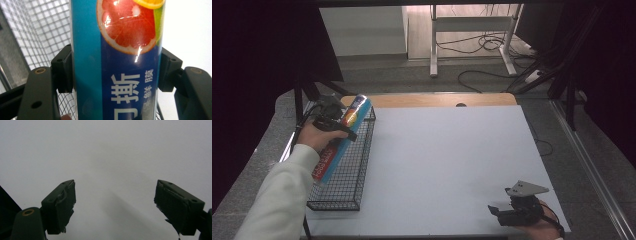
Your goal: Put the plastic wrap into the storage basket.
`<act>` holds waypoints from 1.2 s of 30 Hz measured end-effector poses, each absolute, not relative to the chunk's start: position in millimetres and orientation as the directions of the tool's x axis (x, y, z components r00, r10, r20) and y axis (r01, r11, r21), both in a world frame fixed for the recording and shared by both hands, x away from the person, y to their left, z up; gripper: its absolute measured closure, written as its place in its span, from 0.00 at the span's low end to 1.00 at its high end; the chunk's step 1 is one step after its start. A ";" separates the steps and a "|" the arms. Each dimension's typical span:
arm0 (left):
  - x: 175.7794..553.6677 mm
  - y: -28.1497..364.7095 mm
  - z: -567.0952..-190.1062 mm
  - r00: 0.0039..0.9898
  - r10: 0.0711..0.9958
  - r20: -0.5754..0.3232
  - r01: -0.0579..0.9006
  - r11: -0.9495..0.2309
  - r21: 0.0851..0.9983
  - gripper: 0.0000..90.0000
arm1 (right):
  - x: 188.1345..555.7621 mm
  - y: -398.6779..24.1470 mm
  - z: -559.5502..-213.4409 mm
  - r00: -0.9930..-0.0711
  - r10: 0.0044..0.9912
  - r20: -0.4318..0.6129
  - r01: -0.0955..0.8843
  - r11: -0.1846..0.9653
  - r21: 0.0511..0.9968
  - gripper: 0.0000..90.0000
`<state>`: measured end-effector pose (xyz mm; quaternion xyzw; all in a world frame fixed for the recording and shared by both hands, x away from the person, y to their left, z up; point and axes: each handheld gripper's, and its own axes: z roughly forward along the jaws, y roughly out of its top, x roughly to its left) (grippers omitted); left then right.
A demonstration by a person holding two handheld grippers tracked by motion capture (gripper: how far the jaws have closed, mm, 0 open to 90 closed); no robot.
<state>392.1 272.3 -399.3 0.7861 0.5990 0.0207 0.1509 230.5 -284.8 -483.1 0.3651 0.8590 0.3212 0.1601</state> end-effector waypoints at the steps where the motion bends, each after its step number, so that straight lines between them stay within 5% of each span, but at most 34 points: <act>1: 392.1 273.8 -402.1 0.266 0.952 -0.151 0.941 -0.222 0.256 0.35 | 231.2 -284.2 -482.9 -0.685 0.727 -0.040 0.522 0.528 0.670 0.20; 8: 394.9 278.6 -427.4 0.172 0.978 -0.117 0.965 -0.143 0.219 0.35 | 238.2 -278.2 -482.5 -0.709 0.704 -0.038 0.503 0.542 0.673 0.20; 36: 402.6 266.0 -493.0 0.155 0.988 -0.010 0.983 -0.154 0.099 0.35 | 237.3 -280.3 -483.9 -0.695 0.717 -0.048 0.516 0.545 0.661 0.20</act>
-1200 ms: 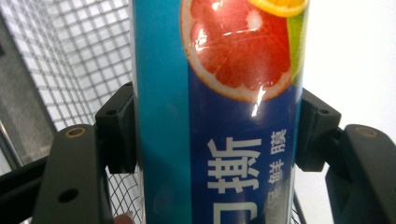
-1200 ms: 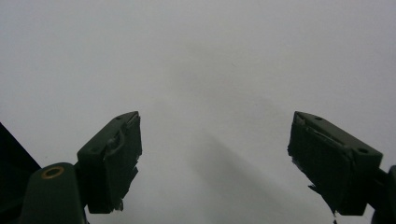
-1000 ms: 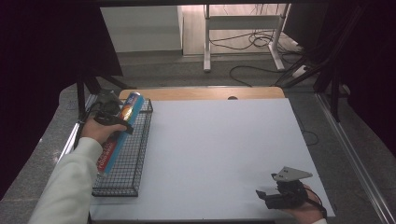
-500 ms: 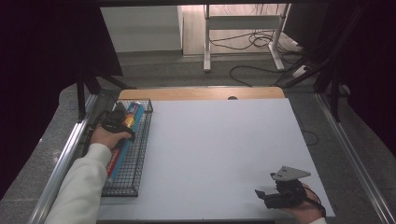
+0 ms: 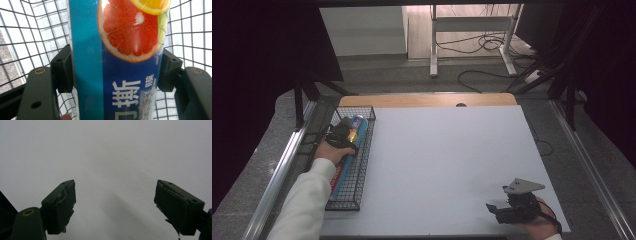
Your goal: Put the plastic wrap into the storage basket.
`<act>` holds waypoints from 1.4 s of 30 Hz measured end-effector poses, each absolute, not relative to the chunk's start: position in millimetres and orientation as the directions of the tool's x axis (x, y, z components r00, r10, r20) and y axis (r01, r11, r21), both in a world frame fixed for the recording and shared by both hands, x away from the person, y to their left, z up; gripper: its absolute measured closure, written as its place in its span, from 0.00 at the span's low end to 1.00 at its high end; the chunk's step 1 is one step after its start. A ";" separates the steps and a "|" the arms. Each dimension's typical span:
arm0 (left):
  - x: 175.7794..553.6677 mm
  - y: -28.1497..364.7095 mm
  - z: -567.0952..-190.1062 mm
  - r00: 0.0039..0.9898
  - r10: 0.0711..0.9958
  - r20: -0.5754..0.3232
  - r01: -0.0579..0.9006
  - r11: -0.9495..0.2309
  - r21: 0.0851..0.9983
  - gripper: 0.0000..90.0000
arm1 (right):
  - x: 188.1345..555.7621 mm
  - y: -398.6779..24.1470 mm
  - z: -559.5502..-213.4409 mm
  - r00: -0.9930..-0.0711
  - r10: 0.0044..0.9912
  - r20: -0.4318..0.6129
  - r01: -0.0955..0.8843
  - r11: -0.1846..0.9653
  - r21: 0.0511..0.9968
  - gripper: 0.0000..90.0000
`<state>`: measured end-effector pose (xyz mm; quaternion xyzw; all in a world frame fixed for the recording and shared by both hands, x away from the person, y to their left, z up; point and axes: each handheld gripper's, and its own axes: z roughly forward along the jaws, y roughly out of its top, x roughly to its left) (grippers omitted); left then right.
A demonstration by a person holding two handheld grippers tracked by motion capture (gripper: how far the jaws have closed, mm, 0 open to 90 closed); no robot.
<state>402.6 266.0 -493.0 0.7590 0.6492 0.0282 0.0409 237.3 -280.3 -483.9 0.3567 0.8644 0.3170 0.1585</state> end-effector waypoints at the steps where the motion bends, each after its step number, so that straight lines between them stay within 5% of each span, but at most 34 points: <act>1: 402.6 265.4 -495.0 0.159 0.987 -0.010 0.983 -0.158 0.095 0.35 | 237.4 -280.2 -483.9 -0.695 0.717 -0.049 0.516 0.545 0.660 0.20; 10: 402.7 261.9 -501.7 0.147 0.989 -0.008 0.987 -0.146 0.073 0.33 | 236.6 -280.7 -484.0 -0.694 0.718 -0.052 0.517 0.547 0.659 0.20; 20: 385.3 259.7 -443.5 0.150 0.988 -0.043 0.953 -0.133 0.274 0.17 | 235.2 -281.6 -483.7 -0.690 0.722 -0.053 0.519 0.545 0.659 0.20; 25: 354.1 253.1 -418.0 0.261 0.964 -0.041 0.877 -0.219 0.427 0.18 | 234.3 -280.9 -483.8 -0.690 0.722 -0.059 0.515 0.546 0.661 0.20; 42: 257.0 209.6 -446.4 0.538 0.816 -0.210 0.718 -0.314 0.621 0.24 | 237.2 -276.6 -485.1 -0.702 0.710 -0.058 0.508 0.556 0.658 0.20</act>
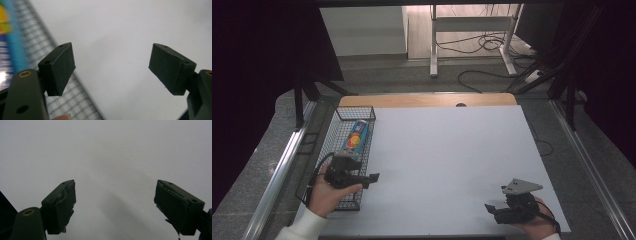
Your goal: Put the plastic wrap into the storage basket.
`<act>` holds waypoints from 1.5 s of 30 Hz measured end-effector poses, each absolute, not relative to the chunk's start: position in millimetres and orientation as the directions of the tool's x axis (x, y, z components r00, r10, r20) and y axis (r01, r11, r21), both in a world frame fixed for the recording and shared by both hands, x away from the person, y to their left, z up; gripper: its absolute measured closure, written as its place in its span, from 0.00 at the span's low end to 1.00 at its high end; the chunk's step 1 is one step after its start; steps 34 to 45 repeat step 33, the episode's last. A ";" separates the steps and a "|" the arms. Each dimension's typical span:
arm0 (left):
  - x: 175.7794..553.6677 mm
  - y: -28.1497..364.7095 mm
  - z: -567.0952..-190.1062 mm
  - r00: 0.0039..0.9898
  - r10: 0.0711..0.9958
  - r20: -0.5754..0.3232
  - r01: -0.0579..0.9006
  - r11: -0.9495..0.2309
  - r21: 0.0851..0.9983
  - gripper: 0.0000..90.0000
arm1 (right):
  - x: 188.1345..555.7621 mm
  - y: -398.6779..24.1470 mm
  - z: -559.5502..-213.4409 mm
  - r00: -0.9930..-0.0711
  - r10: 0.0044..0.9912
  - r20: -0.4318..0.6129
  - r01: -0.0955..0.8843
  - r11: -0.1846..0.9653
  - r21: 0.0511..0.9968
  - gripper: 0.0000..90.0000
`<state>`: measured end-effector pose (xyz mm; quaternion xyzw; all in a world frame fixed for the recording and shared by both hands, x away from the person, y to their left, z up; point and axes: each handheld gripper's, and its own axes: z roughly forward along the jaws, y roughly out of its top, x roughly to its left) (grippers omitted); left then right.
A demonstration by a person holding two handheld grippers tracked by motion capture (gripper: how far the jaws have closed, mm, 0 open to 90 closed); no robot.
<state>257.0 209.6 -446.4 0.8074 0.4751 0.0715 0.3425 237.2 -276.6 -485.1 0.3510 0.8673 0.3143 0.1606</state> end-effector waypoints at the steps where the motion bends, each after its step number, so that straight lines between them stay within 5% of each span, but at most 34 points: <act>1: 251.2 204.6 -450.0 0.548 0.812 -0.202 0.705 -0.319 0.633 0.25 | 237.5 -276.5 -485.4 -0.702 0.710 -0.057 0.509 0.556 0.658 0.20; 13: 200.9 162.8 -476.0 0.658 0.740 -0.138 0.616 -0.424 0.664 0.26 | 235.8 -277.3 -485.3 -0.712 0.699 -0.065 0.488 0.559 0.670 0.20; 45: 209.1 167.2 -480.5 0.628 0.767 -0.133 0.628 -0.398 0.669 0.27 | 228.4 -281.6 -479.4 -0.710 0.700 -0.078 0.443 0.531 0.722 0.20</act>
